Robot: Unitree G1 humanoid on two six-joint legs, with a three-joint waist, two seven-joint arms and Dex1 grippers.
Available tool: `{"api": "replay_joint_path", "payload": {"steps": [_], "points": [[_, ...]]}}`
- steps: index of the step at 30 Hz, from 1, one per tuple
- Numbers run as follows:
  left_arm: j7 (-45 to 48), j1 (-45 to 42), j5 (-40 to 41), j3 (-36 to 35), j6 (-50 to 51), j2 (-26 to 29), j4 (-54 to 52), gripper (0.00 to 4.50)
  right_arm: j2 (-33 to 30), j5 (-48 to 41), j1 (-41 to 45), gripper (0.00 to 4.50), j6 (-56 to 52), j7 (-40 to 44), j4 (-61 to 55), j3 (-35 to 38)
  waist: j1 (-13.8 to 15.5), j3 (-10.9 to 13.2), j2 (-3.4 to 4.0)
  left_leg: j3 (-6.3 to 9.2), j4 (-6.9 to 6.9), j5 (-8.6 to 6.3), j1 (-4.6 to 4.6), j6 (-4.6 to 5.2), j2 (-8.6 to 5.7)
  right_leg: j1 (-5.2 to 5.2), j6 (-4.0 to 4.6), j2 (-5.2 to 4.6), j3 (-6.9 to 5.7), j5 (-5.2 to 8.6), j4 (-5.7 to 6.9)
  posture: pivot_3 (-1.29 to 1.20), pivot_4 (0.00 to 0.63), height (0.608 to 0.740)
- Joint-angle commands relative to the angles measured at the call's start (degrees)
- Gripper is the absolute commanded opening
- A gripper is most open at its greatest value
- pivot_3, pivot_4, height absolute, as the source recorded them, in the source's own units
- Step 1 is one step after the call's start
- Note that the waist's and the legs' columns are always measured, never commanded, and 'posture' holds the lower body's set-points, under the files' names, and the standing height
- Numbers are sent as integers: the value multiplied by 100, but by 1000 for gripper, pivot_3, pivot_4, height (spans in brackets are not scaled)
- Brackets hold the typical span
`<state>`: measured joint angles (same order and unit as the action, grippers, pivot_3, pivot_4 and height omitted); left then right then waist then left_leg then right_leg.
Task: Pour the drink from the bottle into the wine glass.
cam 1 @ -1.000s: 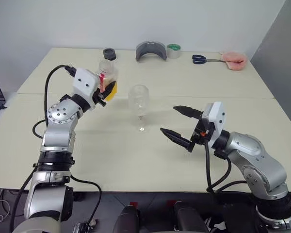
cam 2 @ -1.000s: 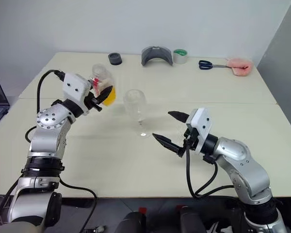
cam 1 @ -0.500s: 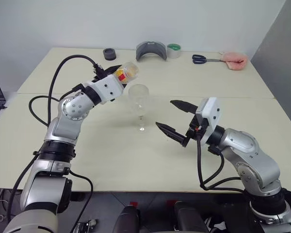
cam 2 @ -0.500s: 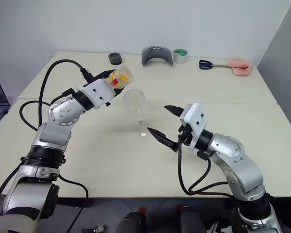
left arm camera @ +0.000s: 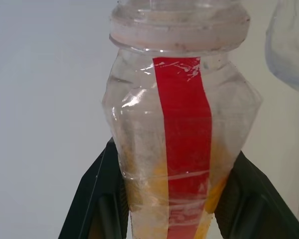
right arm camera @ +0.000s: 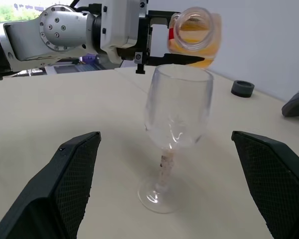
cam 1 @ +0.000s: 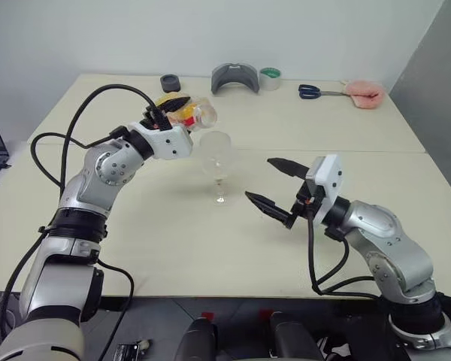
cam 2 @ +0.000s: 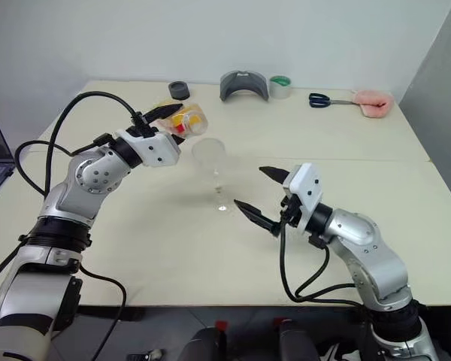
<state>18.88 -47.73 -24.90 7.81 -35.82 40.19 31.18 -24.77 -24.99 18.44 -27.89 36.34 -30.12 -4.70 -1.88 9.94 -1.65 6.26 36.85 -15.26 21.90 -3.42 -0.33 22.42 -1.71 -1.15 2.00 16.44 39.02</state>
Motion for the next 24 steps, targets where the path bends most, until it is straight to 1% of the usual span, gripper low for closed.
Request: {"api": "replay_joint_path", "payload": {"steps": [1, 6, 11, 16, 24], "points": [[-252, -321, -82, -55, -213, 137, 7, 1762, -40, -324, 112, 4500, 75, 151, -102, 272, 0, 0, 0, 0, 0, 0, 0, 0, 0, 0, 0, 0, 0, 0, 0, 0, 150, 740], [-510, -456, -298, -23, -385, 212, 146, 1762, -87, -664, 301, 4500, -208, 122, -49, 490, 0, 0, 0, 0, 1, 0, 0, 0, -1, 0, 0, 0, 0, 0, 1, 0, 150, 740], [-635, -543, -426, 19, -459, 285, 265, 1762, -231, -712, 369, 4500, -256, 146, -55, 542, 1, 0, 0, -1, 1, 0, 1, 0, -1, 0, 0, 0, 0, 0, 1, 0, 150, 740], [-750, -597, -560, 60, -541, 319, 348, 1762, -315, -682, 389, 4500, -260, 165, -63, 494, 1, 0, 0, -1, 2, 0, 1, 0, -1, 0, 0, 0, 0, 0, 2, 0, 150, 740], [-997, -740, -846, 171, -765, 418, 525, 1762, -552, -381, 239, 4500, -115, 301, -112, 242, -1, 0, 0, -2, 3, 0, 1, 0, -2, 0, 0, -1, 1, 0, 3, 0, 150, 740]]}}
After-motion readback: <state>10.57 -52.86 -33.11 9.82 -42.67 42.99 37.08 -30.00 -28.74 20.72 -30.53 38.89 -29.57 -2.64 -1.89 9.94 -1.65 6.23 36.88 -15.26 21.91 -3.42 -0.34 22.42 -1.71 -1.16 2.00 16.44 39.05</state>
